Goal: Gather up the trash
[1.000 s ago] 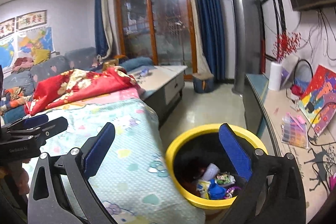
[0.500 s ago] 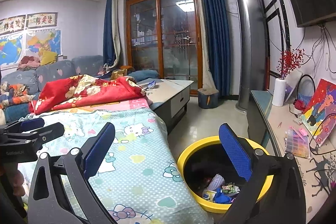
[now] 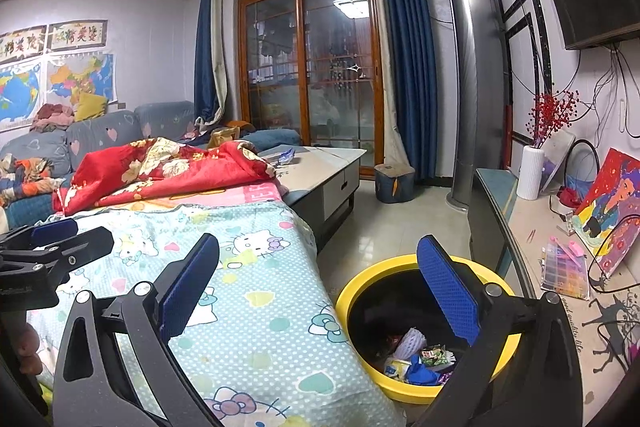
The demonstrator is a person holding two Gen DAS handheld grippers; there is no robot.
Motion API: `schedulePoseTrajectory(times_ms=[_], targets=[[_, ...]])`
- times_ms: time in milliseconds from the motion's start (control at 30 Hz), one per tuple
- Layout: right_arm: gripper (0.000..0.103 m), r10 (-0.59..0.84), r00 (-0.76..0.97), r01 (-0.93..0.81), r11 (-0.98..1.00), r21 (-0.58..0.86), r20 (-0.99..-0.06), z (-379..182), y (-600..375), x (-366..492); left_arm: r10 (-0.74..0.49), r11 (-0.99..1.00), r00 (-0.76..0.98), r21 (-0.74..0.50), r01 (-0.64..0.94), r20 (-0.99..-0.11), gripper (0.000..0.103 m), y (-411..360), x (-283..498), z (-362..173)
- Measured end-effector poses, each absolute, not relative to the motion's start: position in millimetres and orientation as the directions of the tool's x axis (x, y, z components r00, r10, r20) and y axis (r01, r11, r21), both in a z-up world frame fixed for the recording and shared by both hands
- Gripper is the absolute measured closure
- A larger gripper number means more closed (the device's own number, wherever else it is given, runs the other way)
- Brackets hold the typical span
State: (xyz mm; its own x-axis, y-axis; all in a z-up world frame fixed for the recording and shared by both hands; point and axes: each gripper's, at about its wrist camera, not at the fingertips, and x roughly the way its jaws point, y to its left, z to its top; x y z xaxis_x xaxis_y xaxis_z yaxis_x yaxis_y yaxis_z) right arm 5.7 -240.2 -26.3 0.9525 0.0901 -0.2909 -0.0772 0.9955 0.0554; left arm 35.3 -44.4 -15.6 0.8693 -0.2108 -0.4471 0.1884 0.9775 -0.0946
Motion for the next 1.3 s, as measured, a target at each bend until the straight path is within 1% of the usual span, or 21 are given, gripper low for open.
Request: schedulePoseTrajectory(times_ms=[1300], targets=[[0.007,0.09,0.95,-0.076,0.995,0.058,-0.3,-30.5,-241.3,5.4,-0.215,0.977,0.867,-0.099,0.191,-0.449,0.011,-47.9,33.9,-15.7]])
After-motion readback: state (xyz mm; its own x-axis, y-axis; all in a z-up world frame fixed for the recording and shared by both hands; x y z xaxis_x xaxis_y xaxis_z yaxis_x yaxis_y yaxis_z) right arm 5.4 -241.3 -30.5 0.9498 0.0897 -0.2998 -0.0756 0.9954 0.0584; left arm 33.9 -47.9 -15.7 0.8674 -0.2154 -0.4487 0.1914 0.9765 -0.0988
